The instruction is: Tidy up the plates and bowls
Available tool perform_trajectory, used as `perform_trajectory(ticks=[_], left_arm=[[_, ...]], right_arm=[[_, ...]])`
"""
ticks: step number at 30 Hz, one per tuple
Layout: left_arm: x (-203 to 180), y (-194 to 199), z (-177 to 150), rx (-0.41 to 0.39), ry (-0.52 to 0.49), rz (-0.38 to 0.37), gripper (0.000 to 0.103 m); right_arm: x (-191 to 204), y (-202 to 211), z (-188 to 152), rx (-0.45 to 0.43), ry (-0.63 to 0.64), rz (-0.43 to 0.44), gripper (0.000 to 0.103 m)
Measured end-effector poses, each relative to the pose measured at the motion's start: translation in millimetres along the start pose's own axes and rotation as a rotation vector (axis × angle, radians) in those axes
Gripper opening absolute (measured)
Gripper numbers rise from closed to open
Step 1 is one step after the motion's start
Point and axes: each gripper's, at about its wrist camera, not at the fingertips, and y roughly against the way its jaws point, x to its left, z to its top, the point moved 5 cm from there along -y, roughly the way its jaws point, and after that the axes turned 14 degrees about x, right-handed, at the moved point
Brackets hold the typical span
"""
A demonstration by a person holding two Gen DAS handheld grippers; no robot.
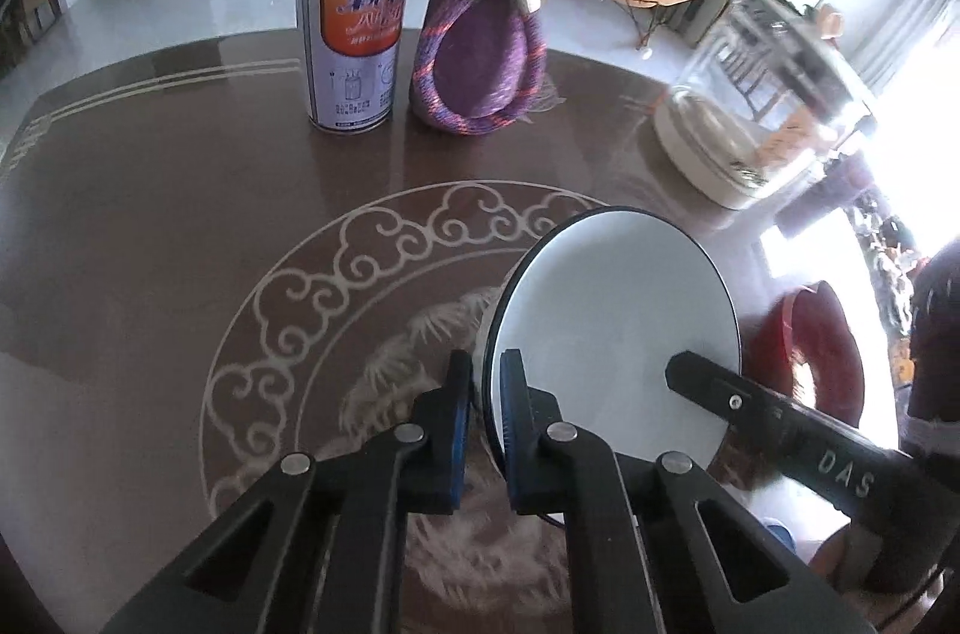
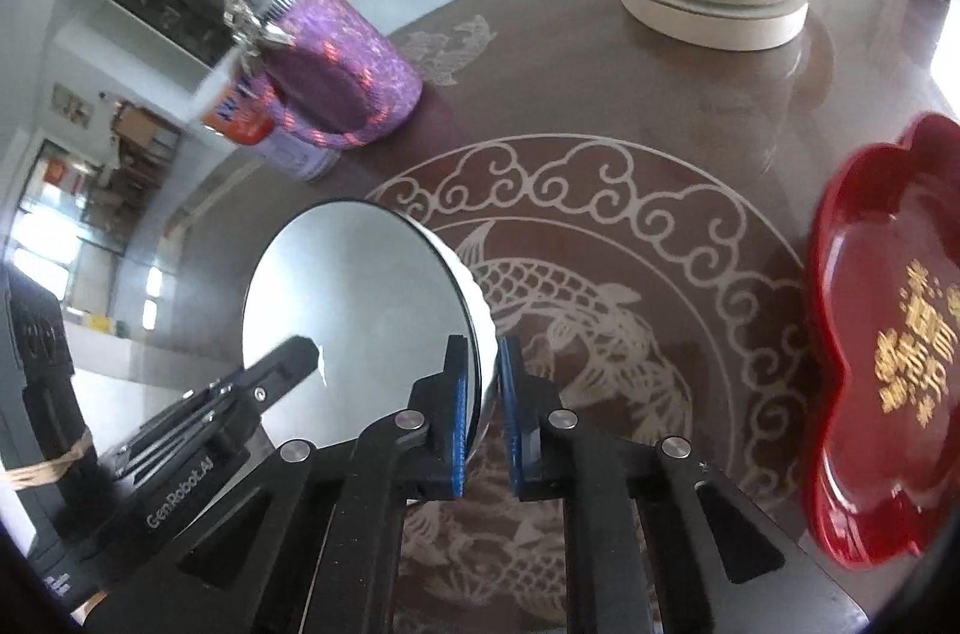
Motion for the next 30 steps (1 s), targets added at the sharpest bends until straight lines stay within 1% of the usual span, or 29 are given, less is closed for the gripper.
perform_trajectory(ticks=[4,8,10,12,15,19,24,30], left_arm=[[-16.3,36.9,-27.0,-0.031,-0.035,-0.009,0.01],[-33.0,71.9,-65.8,-0.051,-0.07,-0.06,0.01],[-40.5,82.4,-83.7,-0.051,-0.086,-0.085,0.01],[-52.7,87.8,-103.6,-0.047,-0.103,-0.095,0.011],[-67.5,86.9,-129.2,-0.025,-0.129,-0.096,0.011],[-81.8,73.0,-153.7,0.022,-0.146,-0.11,0.011],[-95.5,51.1,-166.3,0.053,-0.164,-0.09,0.011],[-96.9,28.2,-166.7,0.079,-0.154,-0.062,0.011]], right_arm=[[7.1,35.9,-25.2,-0.021,0.025,0.021,0.012],[11.0,76.2,-56.1,-0.042,0.052,0.03,0.012],[10.4,94.7,-76.3,-0.047,0.066,0.022,0.012],[7.9,106.2,-94.3,-0.043,0.077,0.008,0.012],[-6.6,113.1,-120.4,-0.008,0.058,-0.008,0.012],[-26.6,113.4,-141.9,0.014,0.027,-0.031,0.012],[-53.5,111.3,-156.6,0.026,-0.012,-0.056,0.012],[-67.9,92.9,-155.2,0.018,-0.018,-0.085,0.012]])
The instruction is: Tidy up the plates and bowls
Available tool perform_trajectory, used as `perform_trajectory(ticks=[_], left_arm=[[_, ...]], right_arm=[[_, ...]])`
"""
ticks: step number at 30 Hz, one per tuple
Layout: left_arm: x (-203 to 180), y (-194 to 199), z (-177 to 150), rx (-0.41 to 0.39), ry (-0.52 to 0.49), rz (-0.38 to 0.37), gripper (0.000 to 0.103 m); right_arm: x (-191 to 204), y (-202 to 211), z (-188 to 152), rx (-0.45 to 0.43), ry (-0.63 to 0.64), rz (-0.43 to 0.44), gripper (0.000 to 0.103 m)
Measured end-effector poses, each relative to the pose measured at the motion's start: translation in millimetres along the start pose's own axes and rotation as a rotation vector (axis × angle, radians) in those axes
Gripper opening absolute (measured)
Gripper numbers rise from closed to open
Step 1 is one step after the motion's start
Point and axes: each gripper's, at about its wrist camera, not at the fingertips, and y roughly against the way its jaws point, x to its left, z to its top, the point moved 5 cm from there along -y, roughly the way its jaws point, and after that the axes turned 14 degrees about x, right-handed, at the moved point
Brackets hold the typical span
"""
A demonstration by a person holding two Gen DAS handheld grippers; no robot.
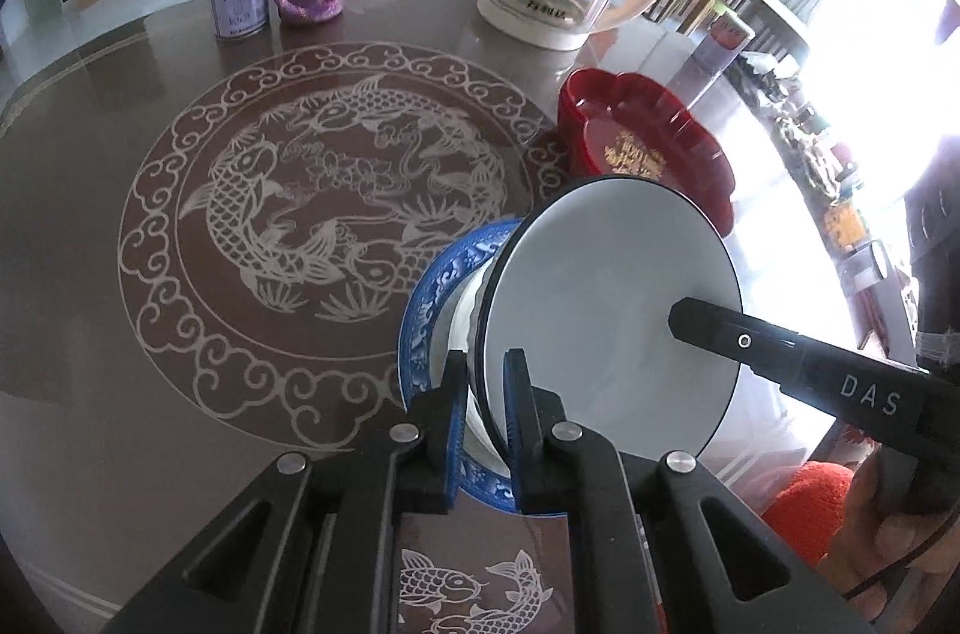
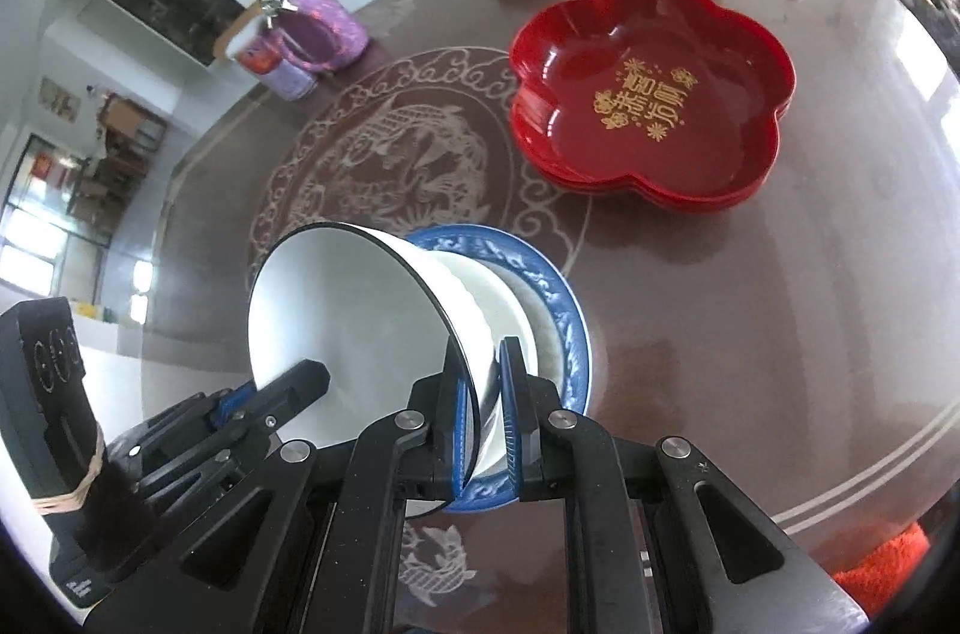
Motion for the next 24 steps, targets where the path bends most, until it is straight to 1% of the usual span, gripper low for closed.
perform_trajectory(ticks=[4,9,12,18,19,20,23,24], left_arm=[[0.0,-8.0,0.2,0.002,-0.011,0.024,0.011],[-3.6,-7.3,0.8,-0.006,-0.036,0.059,0.011],[-5.4,-7.5,0.0,-0.01,-0.059,0.094,0.011],[-13.3,-2.8,-2.8,-0.044,-0.114,0.168,0.011],[-14.0,-0.1,-3.2,-0.057,-0.12,0.174,0.011],[-16.2,6.4,-4.6,-0.086,-0.131,0.185,0.011],[-20.0,23.8,-7.8,-0.163,-0.151,0.243,0.018],[-20.8,28.2,-8.5,-0.18,-0.155,0.258,0.029]], right_arm=[[-2.3,-9.4,1.6,-0.011,0.016,-0.024,0.012],[2.2,-13.6,2.5,-0.049,0.085,-0.102,0.012],[2.6,-14.0,1.9,-0.064,0.118,-0.134,0.011],[6.4,-14.4,-1.2,-0.102,0.176,-0.174,0.011],[7.6,-13.4,-2.2,-0.111,0.186,-0.18,0.011],[8.8,-11.0,-3.3,-0.129,0.201,-0.188,0.011],[12.6,0.6,-7.2,-0.201,0.233,-0.188,0.016],[13.3,4.6,-8.4,-0.221,0.237,-0.175,0.027]])
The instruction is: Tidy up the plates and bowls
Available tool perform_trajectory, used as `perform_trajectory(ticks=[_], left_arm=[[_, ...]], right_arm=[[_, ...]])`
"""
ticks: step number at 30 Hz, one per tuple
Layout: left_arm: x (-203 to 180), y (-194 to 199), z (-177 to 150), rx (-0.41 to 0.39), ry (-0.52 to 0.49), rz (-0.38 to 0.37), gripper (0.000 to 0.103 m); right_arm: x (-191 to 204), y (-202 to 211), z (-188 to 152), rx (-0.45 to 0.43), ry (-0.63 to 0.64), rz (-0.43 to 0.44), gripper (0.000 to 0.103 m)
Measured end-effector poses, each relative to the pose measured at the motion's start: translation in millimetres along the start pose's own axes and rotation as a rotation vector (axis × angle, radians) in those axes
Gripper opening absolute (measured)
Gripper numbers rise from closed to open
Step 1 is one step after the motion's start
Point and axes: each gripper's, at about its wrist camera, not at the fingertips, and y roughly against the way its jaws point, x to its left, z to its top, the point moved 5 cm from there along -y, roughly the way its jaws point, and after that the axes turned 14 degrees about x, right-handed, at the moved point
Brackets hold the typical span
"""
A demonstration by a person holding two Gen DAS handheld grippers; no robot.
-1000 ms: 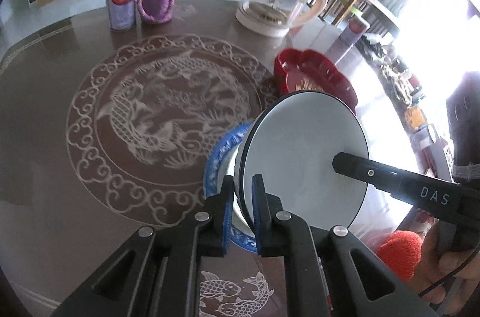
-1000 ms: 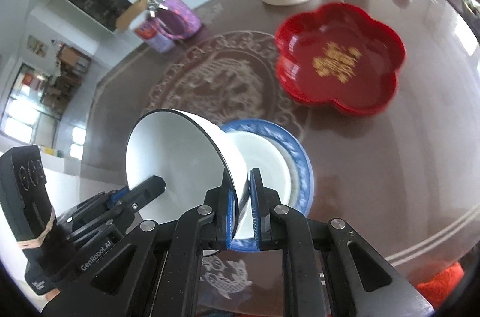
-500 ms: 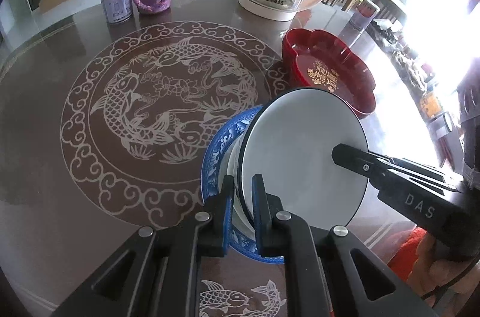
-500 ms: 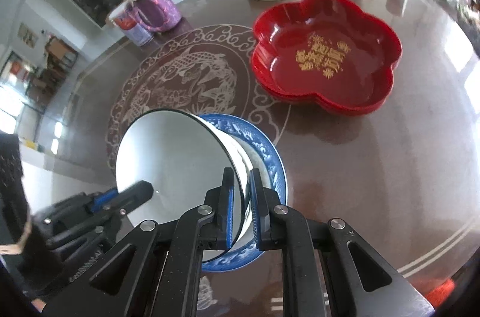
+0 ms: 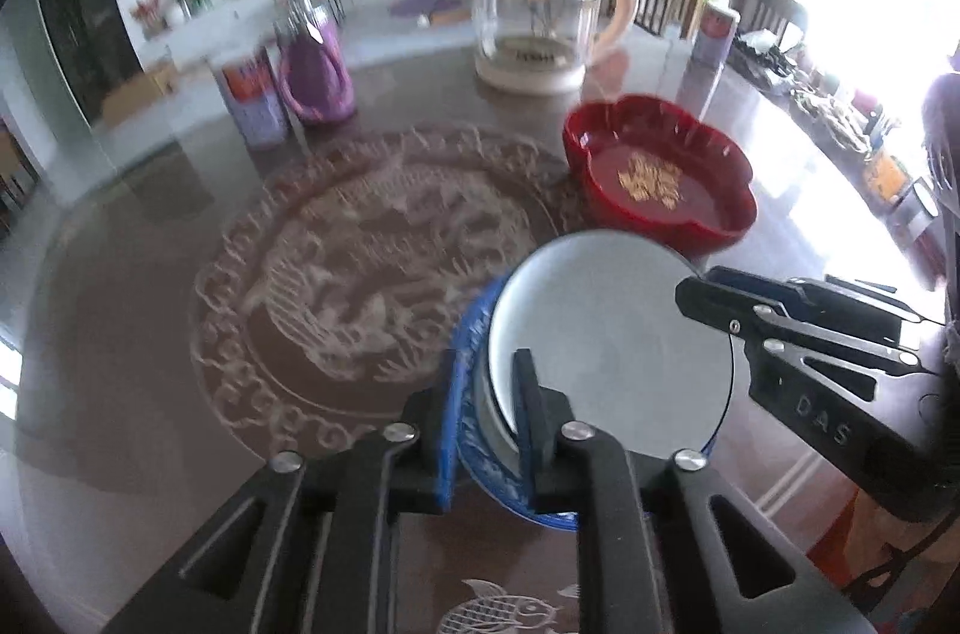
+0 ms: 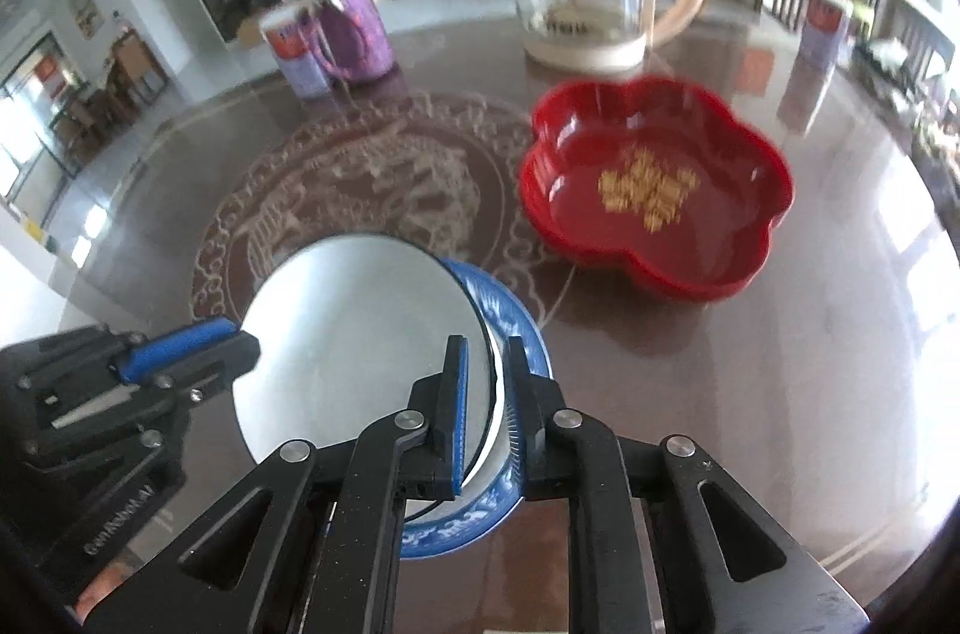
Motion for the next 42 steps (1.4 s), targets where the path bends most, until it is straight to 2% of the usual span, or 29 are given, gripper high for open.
perform_trajectory(ticks=[1,2,3,5,7,12,17,23,25,30,32,38,42], left_arm=[[0.6,4.8,0.1,-0.018,-0.001,0.019,0.047],[1.7,10.7,0.1,-0.045,0.0,0.048,0.057],[2.8,18.0,-0.4,-0.083,0.002,0.084,0.073],[4.4,29.3,-1.1,-0.144,0.005,0.142,0.081],[4.2,34.7,-2.5,-0.166,0.002,0.17,0.081],[4.7,39.5,-4.8,-0.183,0.002,0.202,0.081],[1.4,38.4,-9.8,-0.181,0.008,0.217,0.081],[-0.8,32.2,-18.6,-0.167,0.03,0.214,0.081],[1.8,31.2,-24.3,-0.172,0.053,0.185,0.081],[18.0,22.7,-53.3,-0.196,0.132,0.005,0.081],[25.5,14.1,-66.4,-0.188,0.16,-0.032,0.081],[47.6,-15.8,-84.0,-0.134,0.254,-0.12,0.081],[63.0,-41.4,-85.1,-0.101,0.288,-0.089,0.081]], right_arm=[[-0.7,5.9,-1.0,-0.029,-0.005,0.014,0.04],[-1.0,10.9,-2.1,-0.056,-0.009,0.019,0.047],[-1.3,16.1,-3.8,-0.083,-0.012,0.023,0.053],[-3.3,28.0,-9.2,-0.137,-0.015,0.032,0.056],[-7.1,36.9,-17.1,-0.182,-0.029,0.047,0.06],[-25.6,42.2,-40.0,-0.237,-0.073,0.041,0.061],[-48.9,33.2,-64.6,-0.237,-0.116,-0.011,0.061],[-73.0,19.8,-90.6,-0.239,-0.201,-0.005,0.061],[-78.1,15.6,-99.6,-0.233,-0.22,-0.007,0.061],[-73.3,7.4,-111.4,-0.228,-0.184,-0.032,0.061],[-68.1,4.4,-114.0,-0.225,-0.157,-0.036,0.061],[-60.1,-3.5,-115.3,-0.216,-0.126,-0.031,0.062],[-59.2,-8.2,-117.8,-0.2,-0.12,-0.08,0.062]])
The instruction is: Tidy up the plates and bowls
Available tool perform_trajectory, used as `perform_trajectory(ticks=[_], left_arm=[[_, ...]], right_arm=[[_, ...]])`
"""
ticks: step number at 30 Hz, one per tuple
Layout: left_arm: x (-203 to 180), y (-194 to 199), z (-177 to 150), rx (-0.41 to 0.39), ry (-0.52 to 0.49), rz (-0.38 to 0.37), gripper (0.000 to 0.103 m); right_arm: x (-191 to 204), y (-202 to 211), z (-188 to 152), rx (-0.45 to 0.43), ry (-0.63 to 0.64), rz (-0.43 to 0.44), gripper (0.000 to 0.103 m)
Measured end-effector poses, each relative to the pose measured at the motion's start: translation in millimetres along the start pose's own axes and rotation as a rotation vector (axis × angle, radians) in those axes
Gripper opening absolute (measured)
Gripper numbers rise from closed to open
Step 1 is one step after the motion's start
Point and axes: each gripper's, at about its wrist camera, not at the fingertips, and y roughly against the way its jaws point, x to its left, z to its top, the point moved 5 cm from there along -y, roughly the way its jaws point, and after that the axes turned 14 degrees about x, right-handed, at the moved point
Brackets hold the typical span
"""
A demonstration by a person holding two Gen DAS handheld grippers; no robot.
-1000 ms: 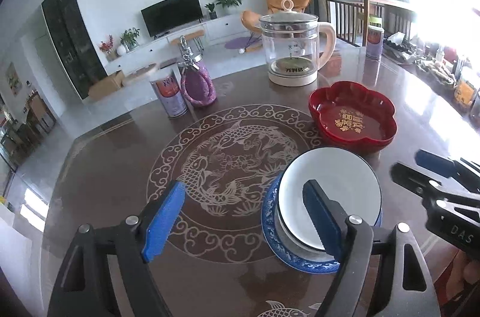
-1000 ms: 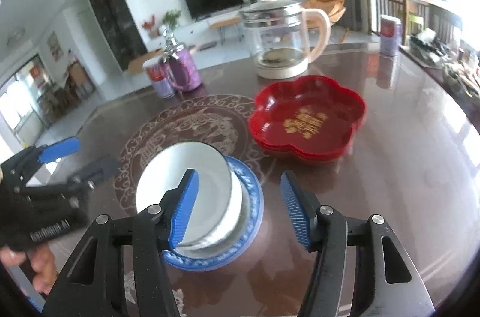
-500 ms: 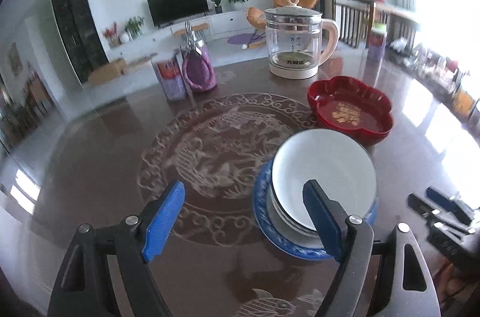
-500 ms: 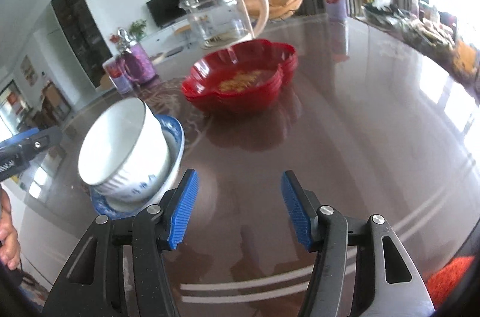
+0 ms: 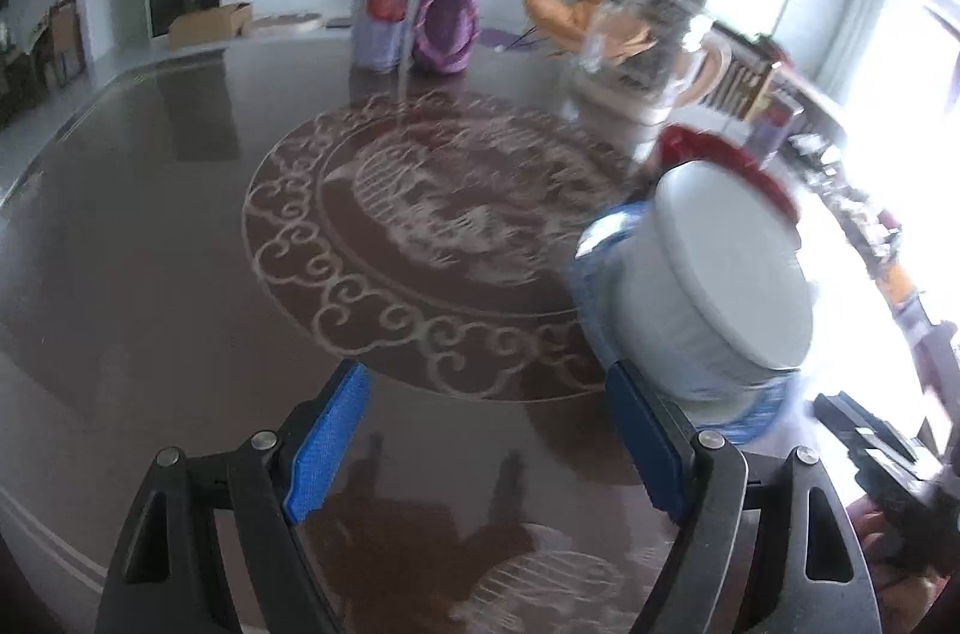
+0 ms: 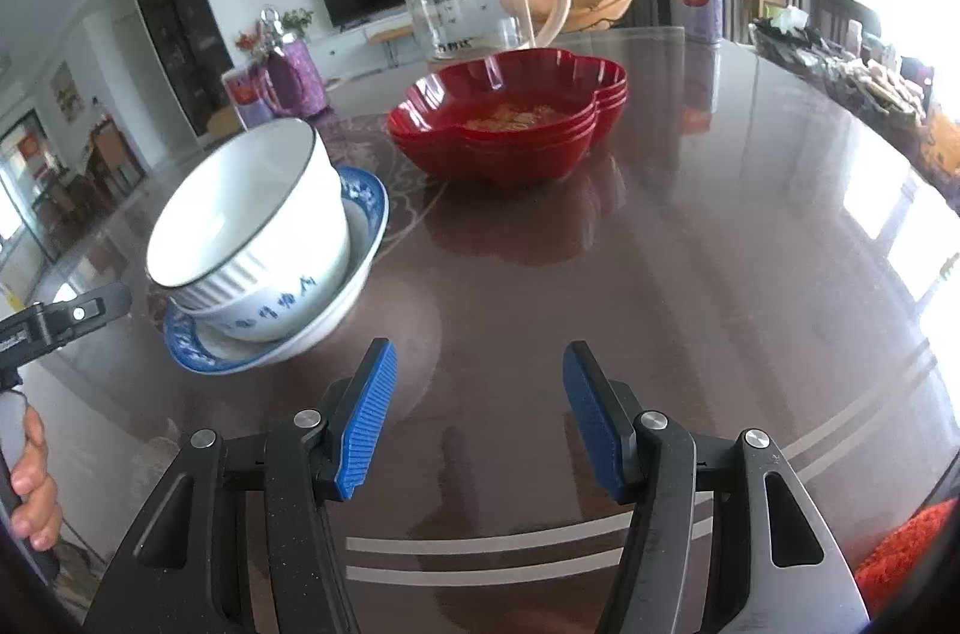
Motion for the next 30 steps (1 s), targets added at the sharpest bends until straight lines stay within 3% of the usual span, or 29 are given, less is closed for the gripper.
perform_trajectory(ticks=[6,11,14,22,30], left_arm=[[29.6,-32.4,-0.4,0.039,0.043,0.061,0.081],[36.5,-38.6,3.1,0.011,0.015,0.126,0.081],[35.9,-39.7,2.3,0.012,0.009,0.127,0.084],[30.1,-45.1,7.5,0.037,-0.026,0.113,0.099],[24.4,-50.7,8.0,0.067,-0.061,0.152,0.102]], right_arm=[[-8.0,-8.7,-3.0,0.036,-0.031,-0.061,0.062],[-25.1,-14.7,-3.7,0.067,-0.091,-0.075,0.062],[-30.2,-15.9,-2.2,0.068,-0.101,-0.071,0.062],[-20.7,-21.5,-1.3,0.071,-0.069,-0.092,0.075],[-18.5,-23.6,-1.3,0.078,-0.048,-0.101,0.077]])
